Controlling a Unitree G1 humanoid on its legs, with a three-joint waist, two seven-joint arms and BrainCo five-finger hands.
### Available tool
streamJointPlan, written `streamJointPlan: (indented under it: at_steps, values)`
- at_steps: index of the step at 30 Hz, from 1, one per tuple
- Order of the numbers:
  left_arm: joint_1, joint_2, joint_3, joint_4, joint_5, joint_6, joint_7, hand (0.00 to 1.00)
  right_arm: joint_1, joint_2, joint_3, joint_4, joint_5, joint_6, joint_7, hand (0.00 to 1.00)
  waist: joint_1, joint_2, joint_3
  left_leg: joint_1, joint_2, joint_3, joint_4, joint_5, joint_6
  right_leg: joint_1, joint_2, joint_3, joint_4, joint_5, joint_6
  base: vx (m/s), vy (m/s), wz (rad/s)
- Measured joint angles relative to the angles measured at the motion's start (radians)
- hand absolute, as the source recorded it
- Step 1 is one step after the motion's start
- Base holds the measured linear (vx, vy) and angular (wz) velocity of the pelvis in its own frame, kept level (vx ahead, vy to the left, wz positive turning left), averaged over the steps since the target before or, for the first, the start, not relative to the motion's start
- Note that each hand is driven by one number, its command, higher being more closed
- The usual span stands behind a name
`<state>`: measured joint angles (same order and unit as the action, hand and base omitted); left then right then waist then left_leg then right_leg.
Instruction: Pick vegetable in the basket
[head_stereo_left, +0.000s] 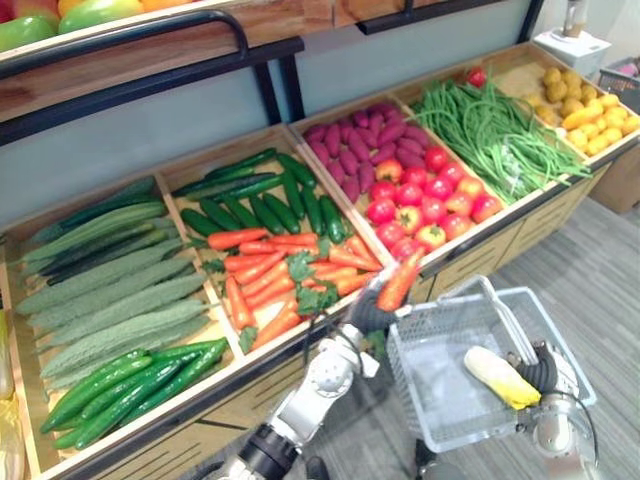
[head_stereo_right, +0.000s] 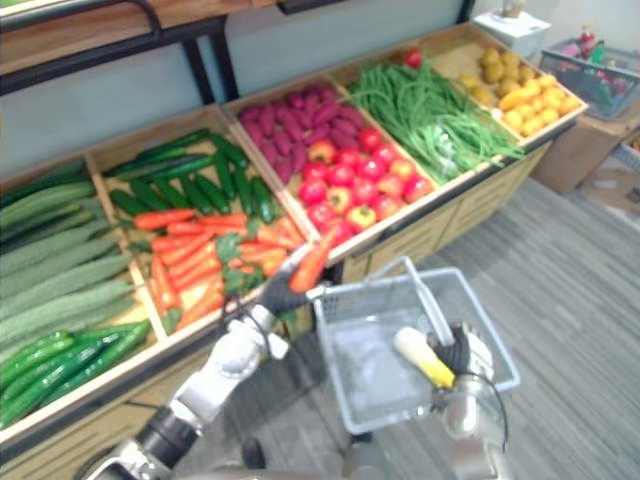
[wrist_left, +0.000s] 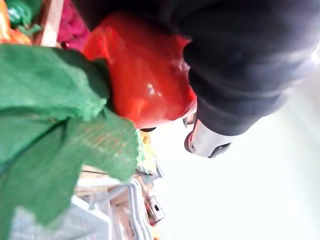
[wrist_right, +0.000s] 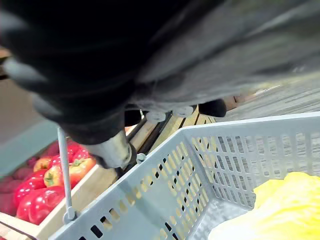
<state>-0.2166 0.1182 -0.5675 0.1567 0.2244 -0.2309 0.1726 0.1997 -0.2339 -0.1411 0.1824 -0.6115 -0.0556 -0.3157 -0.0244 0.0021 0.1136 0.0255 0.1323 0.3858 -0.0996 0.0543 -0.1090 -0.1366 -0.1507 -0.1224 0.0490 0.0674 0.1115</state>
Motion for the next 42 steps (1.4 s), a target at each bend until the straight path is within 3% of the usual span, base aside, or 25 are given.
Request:
streamJointPlan:
  at_steps: [10,26,27,42]
  values:
    - [-0.077,-0.108,-0.108,0.120,0.018,0.002,0.019,1.00,0.034,0.025,0.049,-0.072,0.001,-0.001,0.000,1.00,0.001,-0.027,-0.028,0.022,0.000,0.033,0.000,-0.011,0.002,0.001,0.002,0.024,0.004,0.000,0.000,0.01,0.004,-0.08]
    - [-0.142,-0.189,-0.163,0.293,0.026,0.038,0.065,1.00,0.052,0.030,0.091,-0.100,0.002,-0.001,-0.001,1.00,-0.003,-0.029,-0.030,0.046,-0.002,0.067,0.000,-0.028,-0.002,0.003,0.006,0.051,0.004,0.000,0.001,0.01,0.002,-0.06]
    - [-0.142,-0.197,-0.164,0.312,0.035,0.039,0.067,0.00,0.053,0.032,0.091,-0.100,0.002,-0.001,-0.002,1.00,-0.003,-0.029,-0.029,0.046,-0.002,0.068,0.000,-0.028,-0.002,0.003,0.006,0.052,0.004,0.000,0.001,0.00,0.000,0.00]
    - [-0.149,-0.200,-0.166,0.453,0.152,0.068,0.105,0.00,0.059,0.038,0.091,-0.100,0.002,-0.002,-0.005,1.00,-0.005,-0.036,-0.026,0.046,-0.002,0.067,0.000,-0.028,-0.002,0.002,0.007,0.054,0.002,0.000,0.001,0.00,0.000,0.00]
